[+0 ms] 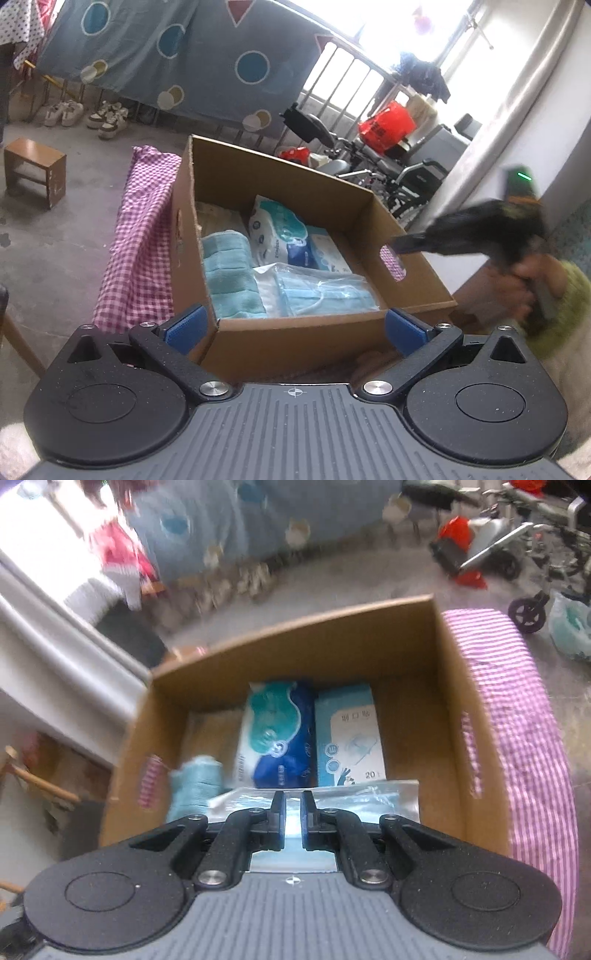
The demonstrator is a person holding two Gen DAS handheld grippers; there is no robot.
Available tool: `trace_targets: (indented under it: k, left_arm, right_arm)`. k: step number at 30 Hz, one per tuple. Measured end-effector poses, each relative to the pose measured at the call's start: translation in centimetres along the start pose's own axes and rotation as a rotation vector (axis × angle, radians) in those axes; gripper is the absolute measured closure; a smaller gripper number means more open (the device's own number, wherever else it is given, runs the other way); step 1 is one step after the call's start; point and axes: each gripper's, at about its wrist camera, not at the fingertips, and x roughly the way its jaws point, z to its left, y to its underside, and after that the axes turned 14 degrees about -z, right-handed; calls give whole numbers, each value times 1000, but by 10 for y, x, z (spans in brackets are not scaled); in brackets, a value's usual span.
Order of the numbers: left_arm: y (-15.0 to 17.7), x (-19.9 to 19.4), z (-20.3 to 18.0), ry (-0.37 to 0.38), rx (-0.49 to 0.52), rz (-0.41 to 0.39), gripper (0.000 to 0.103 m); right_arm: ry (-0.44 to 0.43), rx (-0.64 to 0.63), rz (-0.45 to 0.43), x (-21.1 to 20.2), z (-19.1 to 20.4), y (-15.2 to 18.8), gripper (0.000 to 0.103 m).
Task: Organize soft objects
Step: 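Move the right gripper to the pink plush doll and grasp its head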
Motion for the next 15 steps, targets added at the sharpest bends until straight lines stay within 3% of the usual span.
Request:
trace_targets:
  k: [3, 5, 6, 10, 15]
  left_arm:
    - [1, -6, 2, -17, -11, -8, 0]
    - [2, -11, 2, -27, -11, -13, 0]
    - [3, -13, 1, -30, -6, -13, 0]
    - [9, -13, -9, -34, 30, 11, 0]
    - [35, 0, -33, 46, 75, 99, 0]
  right_arm:
    - [-44, 20, -119, -51, -3, 17, 71]
    - [-57, 14, -196, -81, -4, 31, 42]
    - [-66, 13, -236, -96, -5, 39, 37]
    - [-112, 54, -319, -137, -17, 74, 27]
    - [-156, 196, -293, -140, -44, 126, 24]
